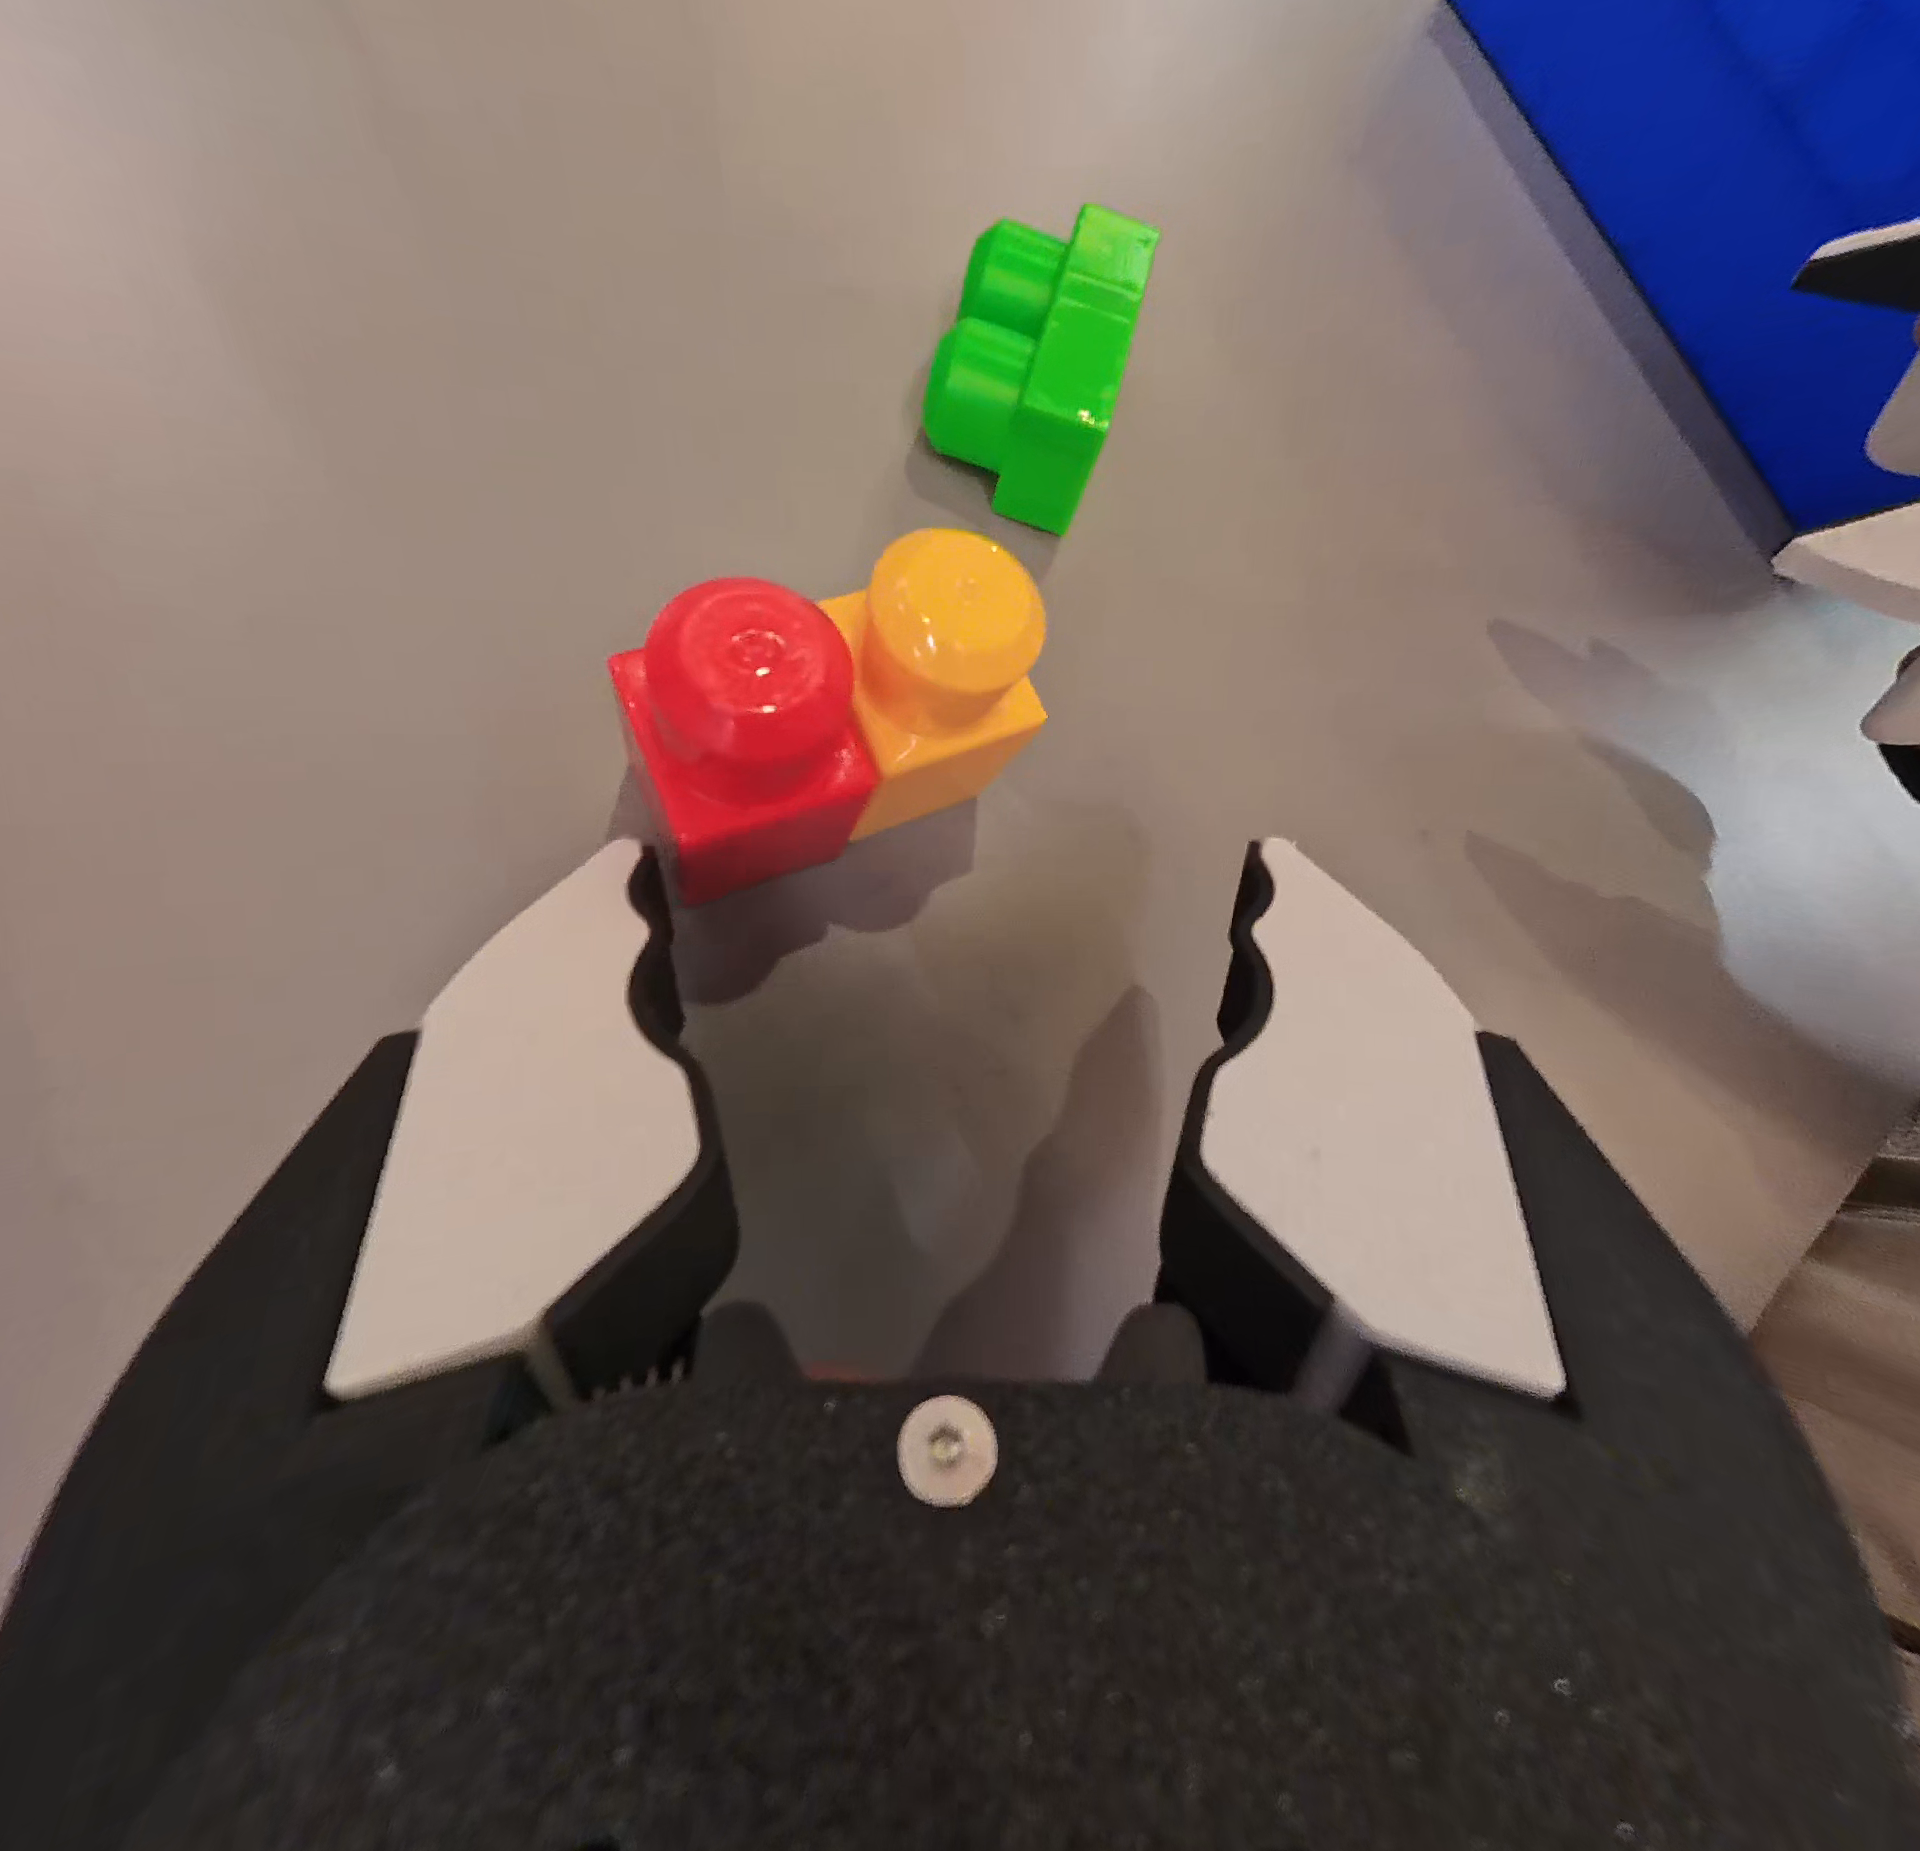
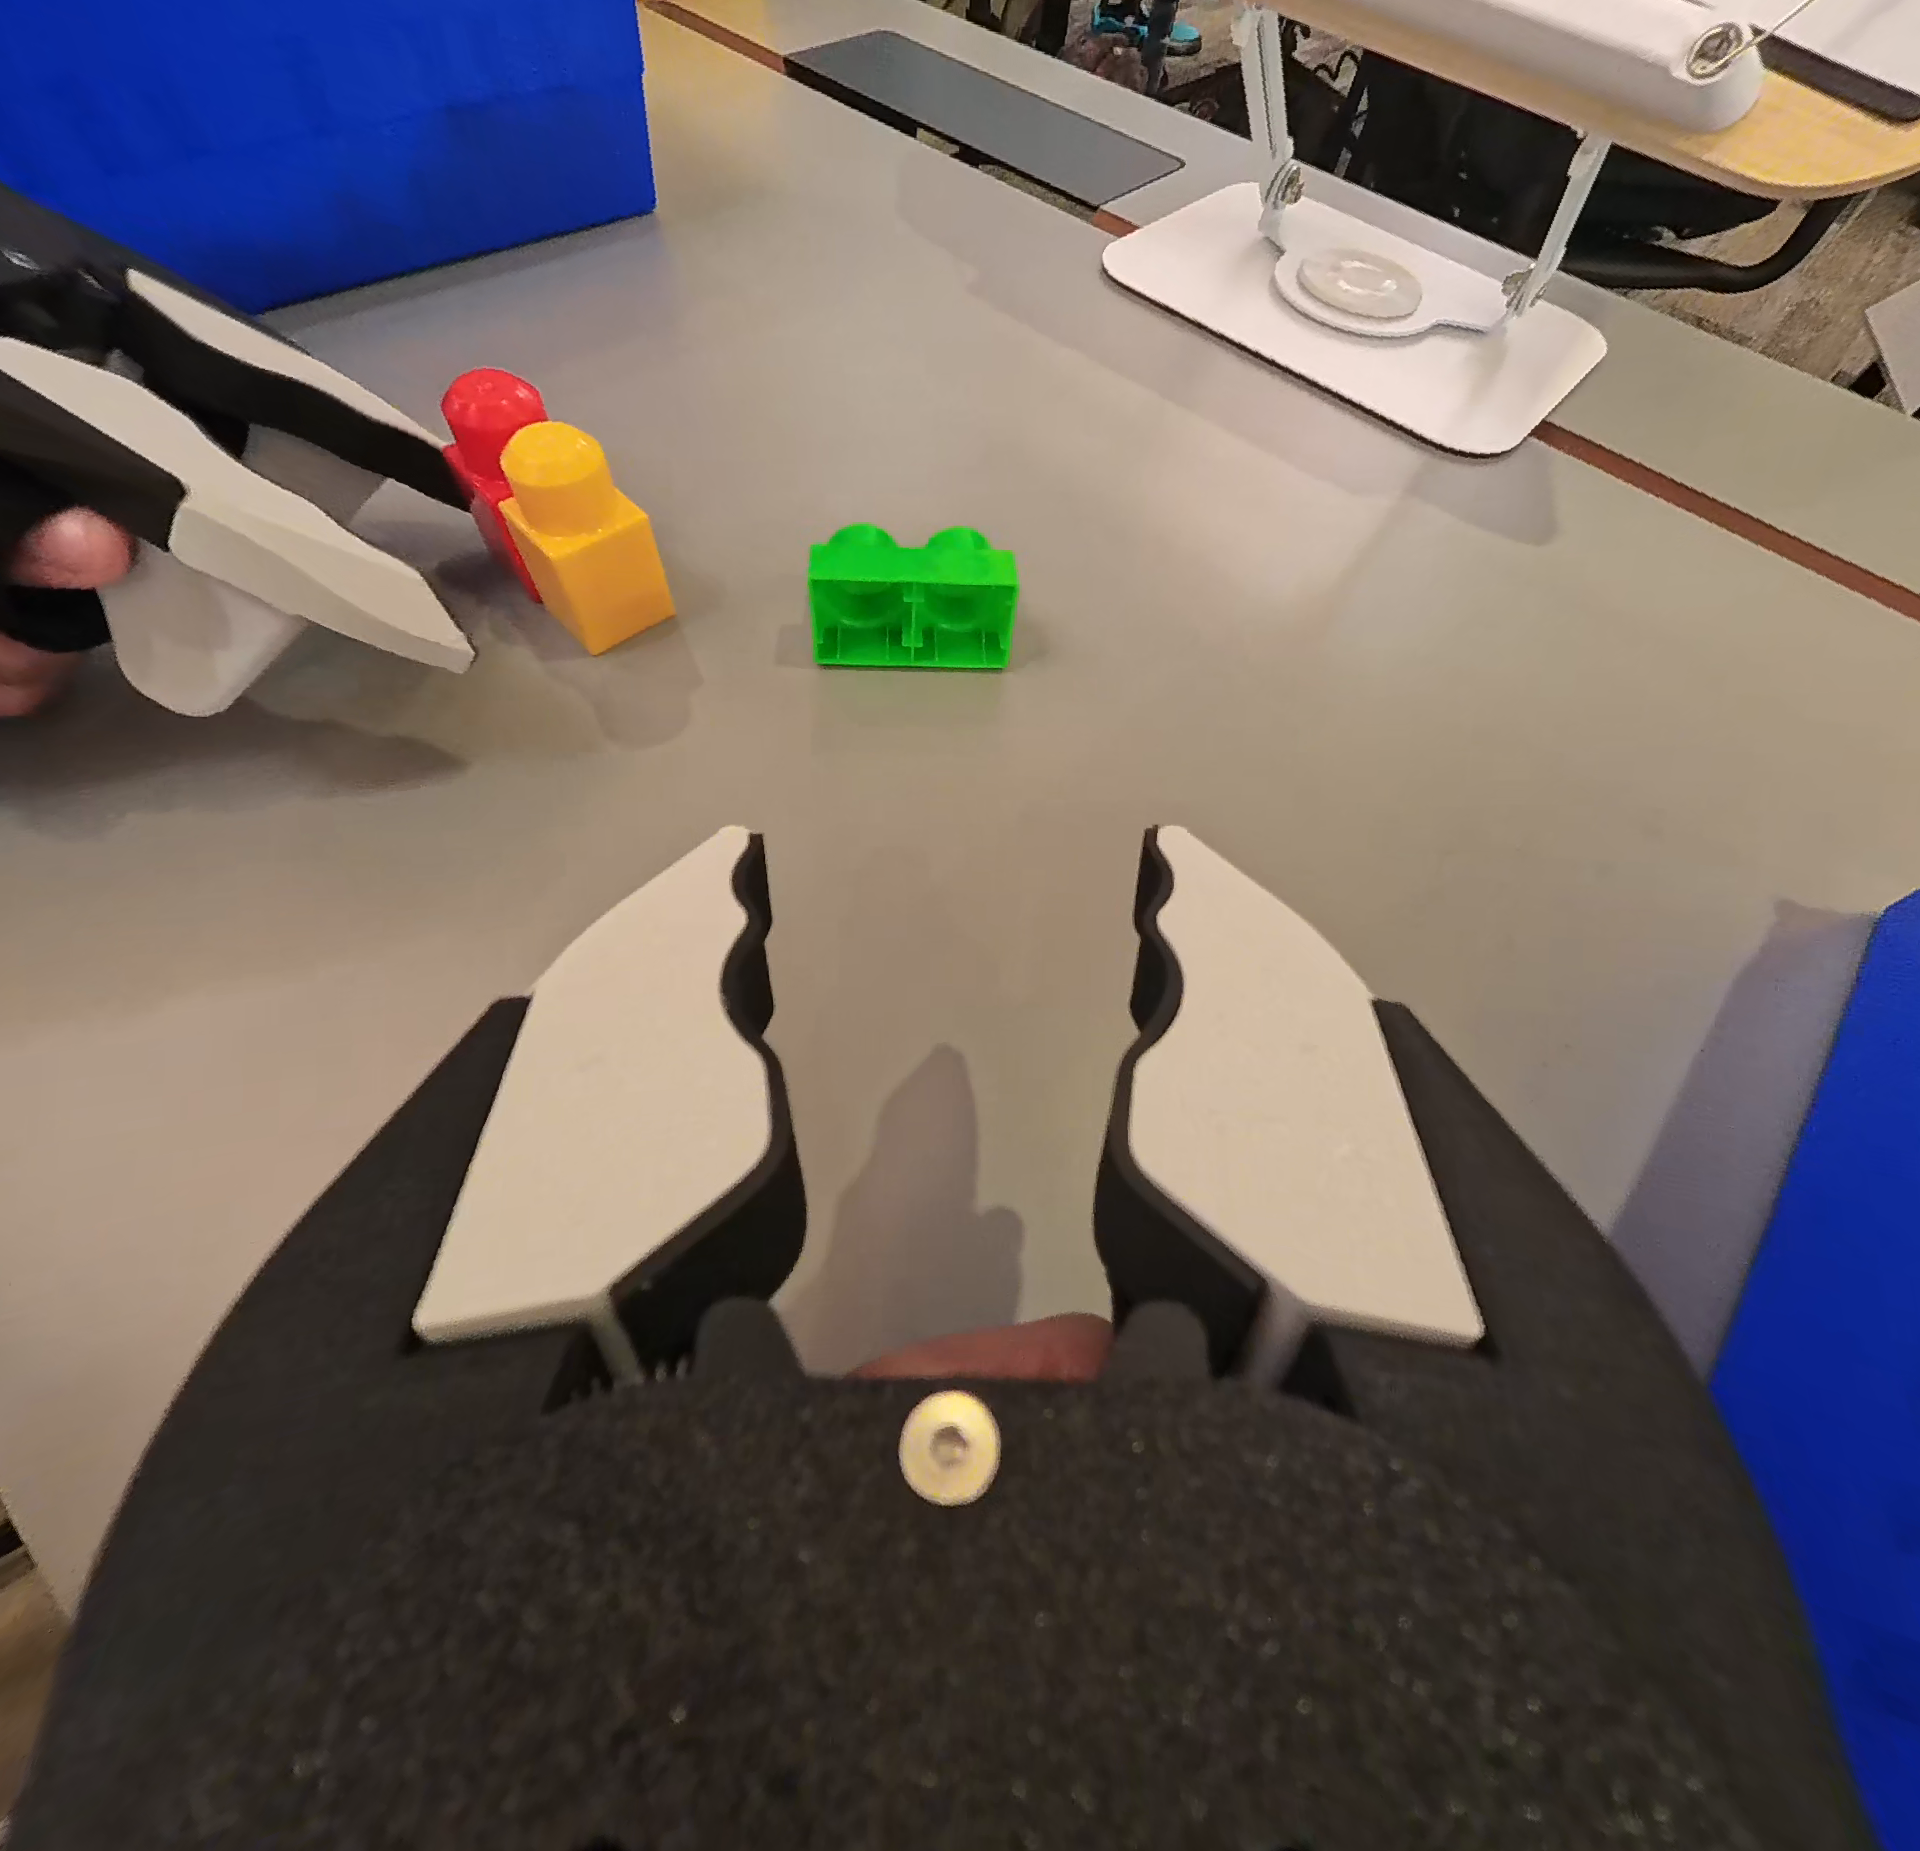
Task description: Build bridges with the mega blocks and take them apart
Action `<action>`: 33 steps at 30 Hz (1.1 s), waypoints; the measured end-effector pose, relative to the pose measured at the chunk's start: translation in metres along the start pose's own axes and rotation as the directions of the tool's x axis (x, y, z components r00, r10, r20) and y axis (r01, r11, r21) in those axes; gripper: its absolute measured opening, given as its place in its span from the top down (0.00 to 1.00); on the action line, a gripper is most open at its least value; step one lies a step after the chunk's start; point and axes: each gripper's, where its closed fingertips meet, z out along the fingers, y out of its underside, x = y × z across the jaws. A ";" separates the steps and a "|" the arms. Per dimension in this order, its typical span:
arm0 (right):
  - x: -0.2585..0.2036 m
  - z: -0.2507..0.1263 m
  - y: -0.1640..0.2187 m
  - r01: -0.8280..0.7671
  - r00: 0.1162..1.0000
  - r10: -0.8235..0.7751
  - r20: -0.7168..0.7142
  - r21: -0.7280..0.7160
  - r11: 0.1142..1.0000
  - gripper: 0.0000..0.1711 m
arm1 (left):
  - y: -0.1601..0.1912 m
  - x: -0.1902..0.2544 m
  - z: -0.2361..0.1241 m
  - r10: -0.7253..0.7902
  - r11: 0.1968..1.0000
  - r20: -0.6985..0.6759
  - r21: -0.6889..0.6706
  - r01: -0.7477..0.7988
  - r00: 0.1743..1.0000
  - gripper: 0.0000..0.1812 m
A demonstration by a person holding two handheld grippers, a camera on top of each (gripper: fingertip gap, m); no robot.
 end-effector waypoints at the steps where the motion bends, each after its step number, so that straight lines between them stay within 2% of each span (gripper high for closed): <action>1: 0.000 0.000 0.000 0.001 1.000 -0.001 0.000 0.001 1.000 0.61 | 0.001 0.000 0.000 -0.004 1.000 -0.007 0.001 0.004 1.000 0.44; 6: -0.002 0.001 0.000 0.004 1.000 -0.004 0.005 -0.003 1.000 0.61 | 0.001 0.003 0.001 -0.005 1.000 -0.019 -0.002 0.005 1.000 0.44; 12: 0.000 0.000 0.002 0.002 1.000 -0.002 0.001 -0.005 1.000 0.61 | 0.003 -0.013 -0.004 0.002 1.000 0.050 0.005 -0.002 0.999 0.43; 16: 0.000 0.002 0.002 0.006 1.000 -0.006 0.000 -0.009 1.000 0.61 | -0.002 -0.008 -0.003 0.028 0.998 0.127 0.044 -0.033 0.992 0.36; 20: -0.004 0.001 0.000 0.004 1.000 -0.004 0.006 0.001 1.000 0.61 | 0.001 -0.010 0.006 -0.066 0.998 0.195 0.027 0.062 0.979 0.32; 25: -0.005 -0.001 0.004 -0.007 1.000 0.007 0.018 0.004 1.000 0.61 | -0.009 -0.015 0.001 -0.141 0.985 0.244 0.129 0.112 0.959 0.32; 33: 0.006 -0.002 0.011 -0.032 0.999 0.032 0.003 -0.003 0.999 0.61 | -0.011 -0.007 -0.022 -0.058 0.976 0.258 0.219 0.000 0.964 0.33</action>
